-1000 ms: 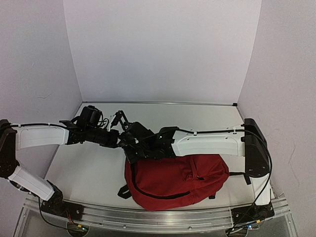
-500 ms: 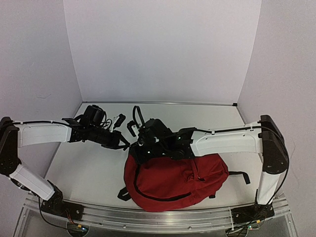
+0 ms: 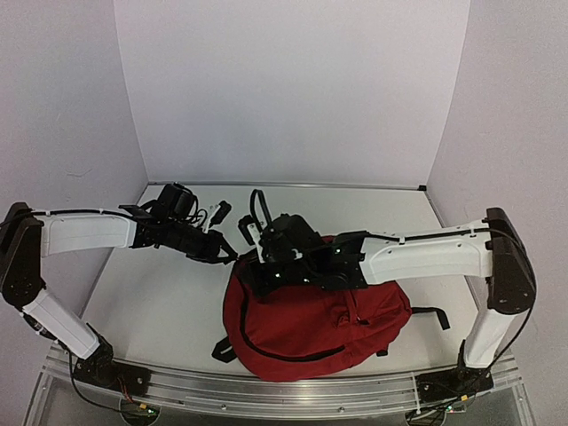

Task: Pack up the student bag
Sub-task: Zip the student bag at the center of the board.

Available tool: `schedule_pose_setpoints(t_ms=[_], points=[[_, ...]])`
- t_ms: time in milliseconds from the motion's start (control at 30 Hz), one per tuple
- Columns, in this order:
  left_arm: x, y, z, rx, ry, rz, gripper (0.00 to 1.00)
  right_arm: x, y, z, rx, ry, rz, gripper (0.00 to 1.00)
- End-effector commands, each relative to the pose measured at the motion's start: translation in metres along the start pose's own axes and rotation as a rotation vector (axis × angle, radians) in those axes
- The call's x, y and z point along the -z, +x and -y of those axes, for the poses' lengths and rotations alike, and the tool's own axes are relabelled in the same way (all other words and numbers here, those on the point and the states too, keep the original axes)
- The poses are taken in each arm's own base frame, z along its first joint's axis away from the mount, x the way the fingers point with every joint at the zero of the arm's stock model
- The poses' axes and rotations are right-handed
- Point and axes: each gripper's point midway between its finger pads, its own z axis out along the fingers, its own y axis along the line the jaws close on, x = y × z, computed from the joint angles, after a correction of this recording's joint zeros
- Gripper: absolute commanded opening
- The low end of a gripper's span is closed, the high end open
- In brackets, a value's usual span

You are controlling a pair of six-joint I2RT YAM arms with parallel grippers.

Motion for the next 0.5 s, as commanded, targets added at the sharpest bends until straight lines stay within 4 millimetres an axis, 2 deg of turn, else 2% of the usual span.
schedule_pose_setpoints(t_ms=[0,133,267,367,467], points=[[0.023,-0.049,-0.041,0.004,-0.229,0.186,0.17,0.06,-0.03,-0.031,-0.024,-0.018,0.1,0.22],[0.04,-0.041,-0.055,0.097,-0.331,0.225,0.44,0.063,-0.045,-0.012,-0.025,0.072,0.108,0.32],[0.066,-0.038,-0.062,0.216,-0.411,0.287,0.62,0.047,-0.05,0.012,-0.003,0.135,0.036,0.42],[0.069,-0.033,-0.044,0.264,-0.31,0.293,0.68,0.031,-0.058,0.03,-0.008,0.157,-0.007,0.48],[0.061,-0.026,-0.019,0.292,-0.151,0.259,0.75,0.019,-0.07,0.042,-0.036,0.147,-0.03,0.54]])
